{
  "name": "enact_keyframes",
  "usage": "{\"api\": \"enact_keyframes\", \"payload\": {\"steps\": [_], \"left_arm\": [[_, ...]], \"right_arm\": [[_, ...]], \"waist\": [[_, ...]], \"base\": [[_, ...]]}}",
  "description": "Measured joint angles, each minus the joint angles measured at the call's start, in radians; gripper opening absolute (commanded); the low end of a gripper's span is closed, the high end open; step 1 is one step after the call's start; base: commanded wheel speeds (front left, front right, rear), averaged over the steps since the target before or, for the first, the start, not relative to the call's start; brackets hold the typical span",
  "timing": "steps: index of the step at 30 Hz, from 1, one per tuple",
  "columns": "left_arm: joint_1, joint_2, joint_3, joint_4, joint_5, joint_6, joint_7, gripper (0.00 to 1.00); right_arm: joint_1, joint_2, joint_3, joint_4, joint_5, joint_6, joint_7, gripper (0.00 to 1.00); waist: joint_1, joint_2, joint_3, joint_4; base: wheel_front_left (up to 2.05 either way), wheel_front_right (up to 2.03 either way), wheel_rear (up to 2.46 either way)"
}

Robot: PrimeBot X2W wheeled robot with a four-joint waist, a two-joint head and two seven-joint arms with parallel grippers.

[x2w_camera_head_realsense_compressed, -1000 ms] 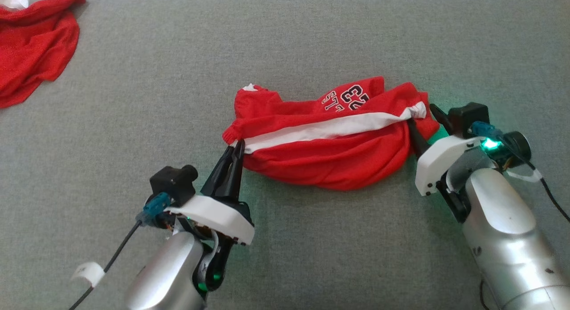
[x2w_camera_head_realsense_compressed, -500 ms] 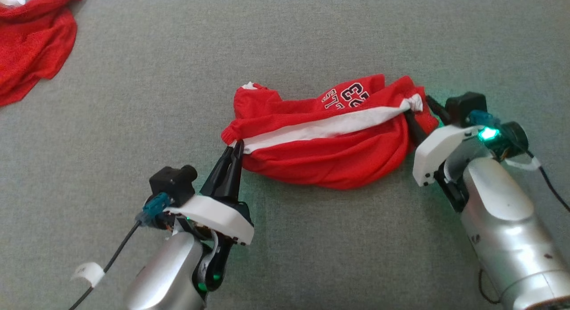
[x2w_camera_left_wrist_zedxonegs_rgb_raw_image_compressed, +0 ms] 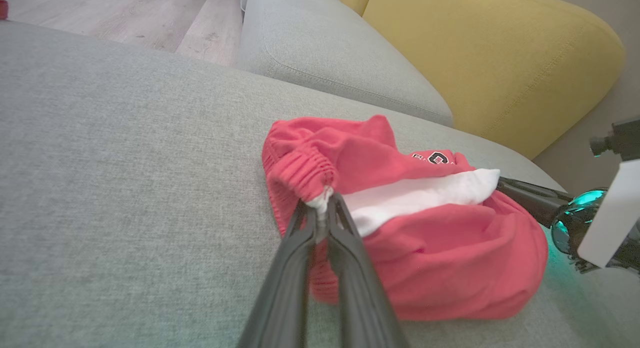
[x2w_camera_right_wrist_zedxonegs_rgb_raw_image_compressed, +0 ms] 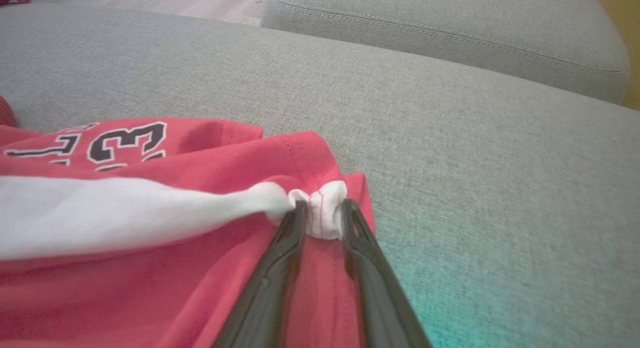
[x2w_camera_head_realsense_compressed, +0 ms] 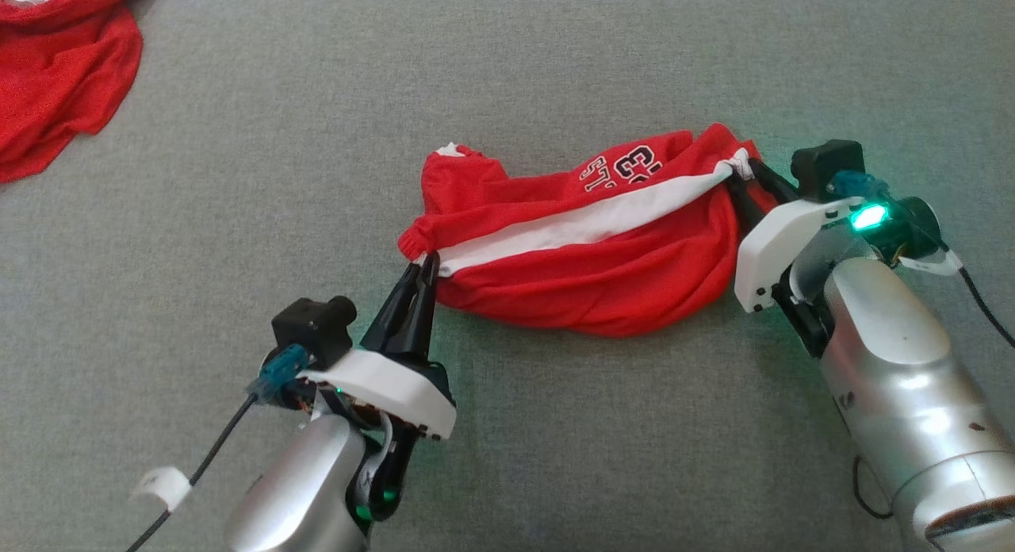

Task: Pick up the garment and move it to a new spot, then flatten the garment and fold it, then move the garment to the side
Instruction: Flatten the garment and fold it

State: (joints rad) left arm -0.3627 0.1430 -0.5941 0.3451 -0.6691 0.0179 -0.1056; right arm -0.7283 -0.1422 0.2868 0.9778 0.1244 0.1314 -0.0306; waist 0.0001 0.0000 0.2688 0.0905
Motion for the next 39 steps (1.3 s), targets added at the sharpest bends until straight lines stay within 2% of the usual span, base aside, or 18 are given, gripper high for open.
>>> {"api": "enact_keyframes", "payload": {"steps": [3,6,9,17,23,27,30,34,39], "left_arm": [[-0.001,0.000,-0.003,0.001,0.000,0.000,0.000,0.00],[-0.001,0.000,-0.005,0.003,0.000,0.000,0.000,0.00],[-0.001,0.000,-0.007,0.004,-0.002,0.000,-0.001,0.00],[-0.002,0.001,-0.007,0.004,-0.010,0.003,-0.018,0.00],[-0.014,0.028,0.011,-0.066,-0.003,0.019,-0.047,0.00],[-0.046,0.070,0.022,-0.158,0.022,0.037,-0.045,0.00],[-0.068,0.104,0.046,-0.251,0.037,0.055,-0.028,0.00],[-0.095,0.156,0.067,-0.389,0.058,0.080,0.015,0.00],[-0.151,0.216,0.090,-0.551,0.076,0.098,0.097,0.00]], "right_arm": [[-0.012,0.000,0.008,0.013,0.011,0.000,0.006,0.33],[-0.026,0.000,0.022,0.032,0.024,0.000,0.006,0.25],[-0.035,-0.001,0.026,0.044,0.035,0.000,0.004,0.00],[-0.060,-0.007,0.036,0.048,0.053,0.000,-0.052,0.00],[-0.061,-0.042,0.021,-0.051,0.073,0.000,-0.122,0.00],[-0.056,-0.064,0.007,-0.172,0.088,0.000,-0.129,0.00],[-0.025,-0.087,-0.013,-0.306,0.090,0.000,-0.126,0.00],[0.070,-0.113,-0.076,-0.530,0.090,0.000,-0.072,0.00],[0.198,-0.118,-0.177,-0.874,0.064,0.000,0.046,0.00]], "waist": [[0.0000,0.0000,0.003,0.002],[0.0000,0.0000,0.004,0.003],[0.0000,0.0000,0.004,0.002],[0.0000,0.0000,-0.008,-0.012],[0.0000,0.0000,-0.042,-0.027],[-0.0001,0.0000,-0.077,-0.039],[-0.0001,0.0000,-0.109,-0.051],[-0.0002,0.0000,-0.155,-0.068],[-0.0003,0.0000,-0.207,-0.090]], "base": [[0.00,0.00,0.00],[0.00,0.00,0.00],[0.00,0.00,0.00],[0.00,0.00,0.00],[0.00,0.00,0.00],[0.00,0.00,0.00],[0.00,0.00,0.00],[0.00,0.00,0.00],[0.00,0.00,0.00]]}}
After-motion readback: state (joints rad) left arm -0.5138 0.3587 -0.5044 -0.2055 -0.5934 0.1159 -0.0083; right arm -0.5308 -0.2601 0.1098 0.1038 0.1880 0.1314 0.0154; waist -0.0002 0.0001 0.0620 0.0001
